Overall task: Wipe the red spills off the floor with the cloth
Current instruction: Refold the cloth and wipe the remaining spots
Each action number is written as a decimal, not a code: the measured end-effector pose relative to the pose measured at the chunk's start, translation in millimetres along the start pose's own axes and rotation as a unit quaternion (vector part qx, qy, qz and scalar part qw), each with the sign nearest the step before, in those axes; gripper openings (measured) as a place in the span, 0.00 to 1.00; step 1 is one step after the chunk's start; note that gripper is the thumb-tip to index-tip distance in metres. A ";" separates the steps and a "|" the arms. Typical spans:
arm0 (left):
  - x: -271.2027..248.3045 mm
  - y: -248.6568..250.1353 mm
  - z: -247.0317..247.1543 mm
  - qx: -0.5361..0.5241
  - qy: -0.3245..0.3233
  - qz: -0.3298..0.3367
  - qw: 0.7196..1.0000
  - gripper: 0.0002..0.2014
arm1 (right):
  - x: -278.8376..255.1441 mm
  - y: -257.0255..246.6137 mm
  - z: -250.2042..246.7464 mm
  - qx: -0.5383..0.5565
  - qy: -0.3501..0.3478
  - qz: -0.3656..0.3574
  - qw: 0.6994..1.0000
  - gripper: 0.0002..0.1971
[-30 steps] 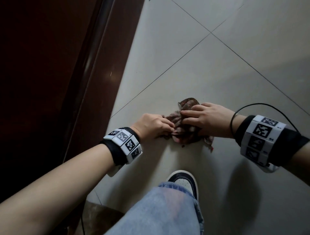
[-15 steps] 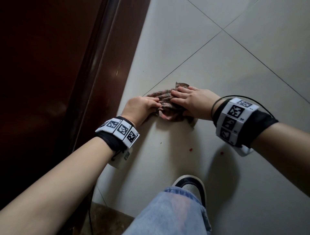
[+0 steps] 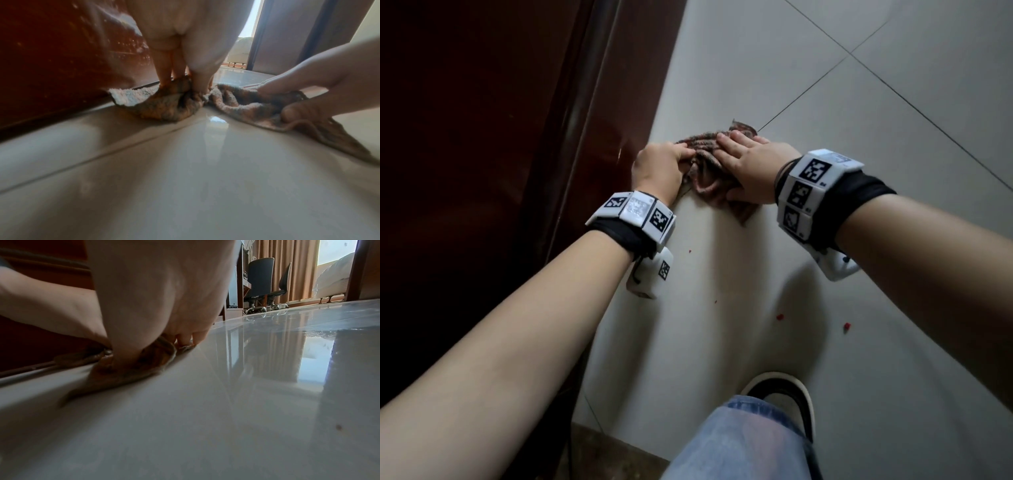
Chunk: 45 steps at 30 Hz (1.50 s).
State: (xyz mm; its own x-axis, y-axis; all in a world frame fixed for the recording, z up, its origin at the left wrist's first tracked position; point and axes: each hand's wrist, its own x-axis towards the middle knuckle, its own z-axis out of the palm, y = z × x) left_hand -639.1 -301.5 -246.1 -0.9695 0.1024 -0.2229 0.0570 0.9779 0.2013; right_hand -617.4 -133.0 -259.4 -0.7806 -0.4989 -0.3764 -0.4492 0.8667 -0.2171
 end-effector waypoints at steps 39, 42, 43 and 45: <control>-136.1 -1.8 18.3 0.081 -0.213 0.327 0.917 0.17 | -114.7 3.1 27.4 -0.172 -0.194 -0.191 0.947 0.50; -142.1 1.1 23.2 0.130 -0.242 0.368 0.888 0.18 | -124.0 4.4 27.7 -0.182 -0.204 -0.196 0.942 0.50; -143.5 2.2 24.5 0.126 -0.233 0.393 0.880 0.18 | -126.4 5.3 27.3 -0.184 -0.208 -0.198 0.940 0.49; -144.6 7.5 25.6 0.126 -0.248 0.444 0.852 0.17 | -131.1 7.1 26.6 -0.187 -0.221 -0.200 0.936 0.49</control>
State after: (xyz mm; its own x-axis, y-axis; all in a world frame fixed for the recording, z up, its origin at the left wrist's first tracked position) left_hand -492.3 -304.3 -236.8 -0.3001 0.8259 -0.4773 0.8256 0.4755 0.3037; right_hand -506.6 -61.4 -235.6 -0.2982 -0.6625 -0.6871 -0.8526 0.5085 -0.1203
